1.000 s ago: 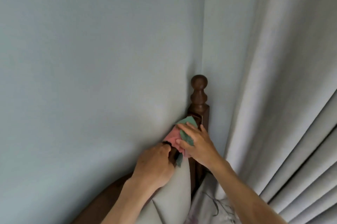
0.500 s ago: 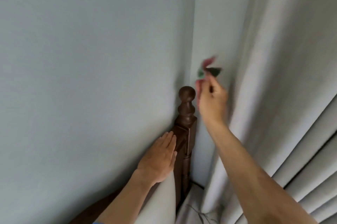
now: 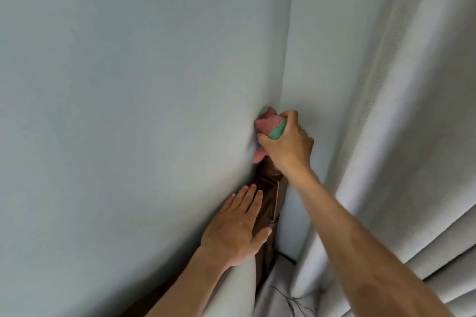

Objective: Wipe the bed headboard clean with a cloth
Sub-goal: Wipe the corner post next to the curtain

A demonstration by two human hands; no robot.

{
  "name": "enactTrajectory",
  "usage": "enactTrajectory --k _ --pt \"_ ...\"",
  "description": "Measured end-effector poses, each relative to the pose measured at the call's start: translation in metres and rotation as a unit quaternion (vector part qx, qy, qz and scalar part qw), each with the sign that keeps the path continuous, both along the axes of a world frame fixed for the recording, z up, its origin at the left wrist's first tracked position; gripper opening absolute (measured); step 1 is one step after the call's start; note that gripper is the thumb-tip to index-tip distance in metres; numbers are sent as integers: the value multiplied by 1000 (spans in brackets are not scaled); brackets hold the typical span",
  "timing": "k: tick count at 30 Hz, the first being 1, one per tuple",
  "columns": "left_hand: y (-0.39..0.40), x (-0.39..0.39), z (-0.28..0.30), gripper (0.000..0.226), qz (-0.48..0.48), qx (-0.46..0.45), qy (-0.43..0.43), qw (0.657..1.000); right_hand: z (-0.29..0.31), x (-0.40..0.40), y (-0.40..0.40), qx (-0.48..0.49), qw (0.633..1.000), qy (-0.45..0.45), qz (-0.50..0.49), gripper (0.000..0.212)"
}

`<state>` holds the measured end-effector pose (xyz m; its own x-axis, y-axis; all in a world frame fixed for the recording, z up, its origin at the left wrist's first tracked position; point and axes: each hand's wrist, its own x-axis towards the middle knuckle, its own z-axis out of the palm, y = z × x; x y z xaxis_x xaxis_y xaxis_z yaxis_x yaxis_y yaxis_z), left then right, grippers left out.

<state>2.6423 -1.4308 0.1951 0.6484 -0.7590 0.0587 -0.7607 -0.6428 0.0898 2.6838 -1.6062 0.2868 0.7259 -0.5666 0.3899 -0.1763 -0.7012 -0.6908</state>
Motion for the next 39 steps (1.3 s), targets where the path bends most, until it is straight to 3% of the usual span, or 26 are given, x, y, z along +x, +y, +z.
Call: enactTrajectory --k 2,4,6,7,10,12,16,18,19,21,23,25,27,29,32,34,36,39 --pt "0 2 0 79 1 0 1 1000 18 7 -23 91 988 45 116 46" --pt "0 1 0 79 -1 3 7 1000 25 11 -38 264 935 50 233 41" --pt "0 1 0 79 1 0 9 1000 13 10 -29 385 895 -27 225 38" --pt "0 1 1 79 2 -2 8 1000 4 9 -15 380 905 -79 174 37" --pt "-1 1 1 78 4 -3 13 1000 -22 10 10 211 964 -157 28 49" --pt "-1 1 1 78 4 -1 13 1000 -22 13 0 173 973 -152 36 54" --pt "-1 3 1 77 -1 -3 11 1000 -17 14 -27 307 926 -87 201 58" --pt "-1 2 1 77 2 -2 10 1000 -25 11 -16 357 912 -119 166 54" --pt "-2 2 1 76 2 -1 12 1000 -33 11 -6 341 922 -136 123 49" --pt "-2 2 0 76 3 0 12 1000 -49 10 15 217 968 -129 5 44" --pt "-2 2 -1 76 3 -7 12 1000 -59 6 27 113 985 -105 -71 48" --pt "-1 2 -2 76 1 -9 8 1000 -56 8 13 144 985 -89 -18 36" --pt "-1 3 -3 76 2 -8 4 1000 -41 11 -13 284 948 -46 134 13" --pt "-1 4 -4 76 2 -10 6 1000 -30 12 -30 341 915 0 218 18" --pt "0 3 -3 76 1 -10 10 1000 -38 13 -12 344 925 -63 147 20" --pt "0 2 -2 76 4 -12 9 1000 -54 10 10 260 957 -122 35 13" --pt "-1 2 -2 75 6 -13 15 1000 -60 10 14 190 974 -122 -9 15" --pt "0 3 -3 75 5 -14 12 1000 -41 17 -16 310 937 -37 159 6"
